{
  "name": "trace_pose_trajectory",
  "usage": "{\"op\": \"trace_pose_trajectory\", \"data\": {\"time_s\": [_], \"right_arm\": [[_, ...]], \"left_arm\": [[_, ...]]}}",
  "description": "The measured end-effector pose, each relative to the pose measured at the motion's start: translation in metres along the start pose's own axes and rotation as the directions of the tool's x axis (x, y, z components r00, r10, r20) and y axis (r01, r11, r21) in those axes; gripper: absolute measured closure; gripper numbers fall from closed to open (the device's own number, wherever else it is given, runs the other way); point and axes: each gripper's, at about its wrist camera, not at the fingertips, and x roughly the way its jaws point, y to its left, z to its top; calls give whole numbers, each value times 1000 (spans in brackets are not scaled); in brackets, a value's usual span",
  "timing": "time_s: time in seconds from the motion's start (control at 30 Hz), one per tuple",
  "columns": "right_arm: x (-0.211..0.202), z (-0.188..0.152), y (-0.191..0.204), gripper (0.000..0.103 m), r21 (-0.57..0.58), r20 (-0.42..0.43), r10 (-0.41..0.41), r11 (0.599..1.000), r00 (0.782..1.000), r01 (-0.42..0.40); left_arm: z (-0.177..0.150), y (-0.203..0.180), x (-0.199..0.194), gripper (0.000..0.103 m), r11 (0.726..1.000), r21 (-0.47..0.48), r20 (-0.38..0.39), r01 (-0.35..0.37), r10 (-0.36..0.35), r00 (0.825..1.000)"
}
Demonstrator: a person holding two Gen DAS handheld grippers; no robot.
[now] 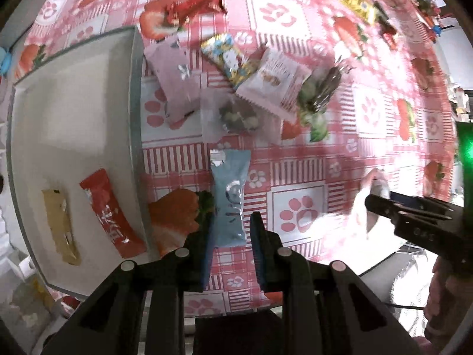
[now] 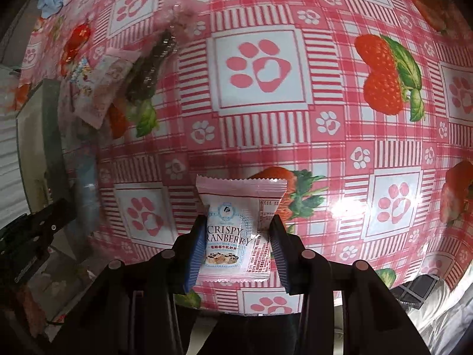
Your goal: Organize snacks
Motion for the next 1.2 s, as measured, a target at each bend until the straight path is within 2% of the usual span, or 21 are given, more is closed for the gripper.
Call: {"op": "trace_pose_trajectory", "data": {"time_s": [0.17,0.3,0.53,0.8,0.87,0.97,1.03,1.07,1.1,1.2], "right_arm": [[-12,5,23,59,-22,18,3,1000,1000,-3],[-23,8,44,59,-50,36,9,999,999,-8],[-28,13,83,59,-101,51,8,995,999,-3],[-29,22,148,59,-190,60,-7,982,998,19],[-18,23,157,59,-209,60,-13,978,998,25],[-14,30,178,59,-230,65,-23,973,998,37],[-14,29,180,59,-232,61,-28,972,998,41],[-14,26,180,59,-225,61,-34,973,998,47],[-15,25,176,59,-212,63,-41,976,997,54],[-21,20,156,59,-167,63,-57,984,996,67]], "left_arm": [[-2,13,-32,77,1000,24,45,-16,15,999],[-1,39,-39,77,1000,15,82,-21,20,996],[0,72,-47,77,998,-66,119,-19,27,993],[-13,109,-51,77,989,-146,131,-10,30,991],[-15,113,-53,77,990,-144,134,-4,24,991],[-13,98,-49,77,997,-74,125,22,-12,992],[-10,77,-39,65,999,8,101,35,-36,994],[-8,63,-32,50,998,55,89,24,-29,996],[-7,52,-25,40,996,89,84,1,-9,996],[0,31,2,40,991,128,44,-37,32,999]]}}
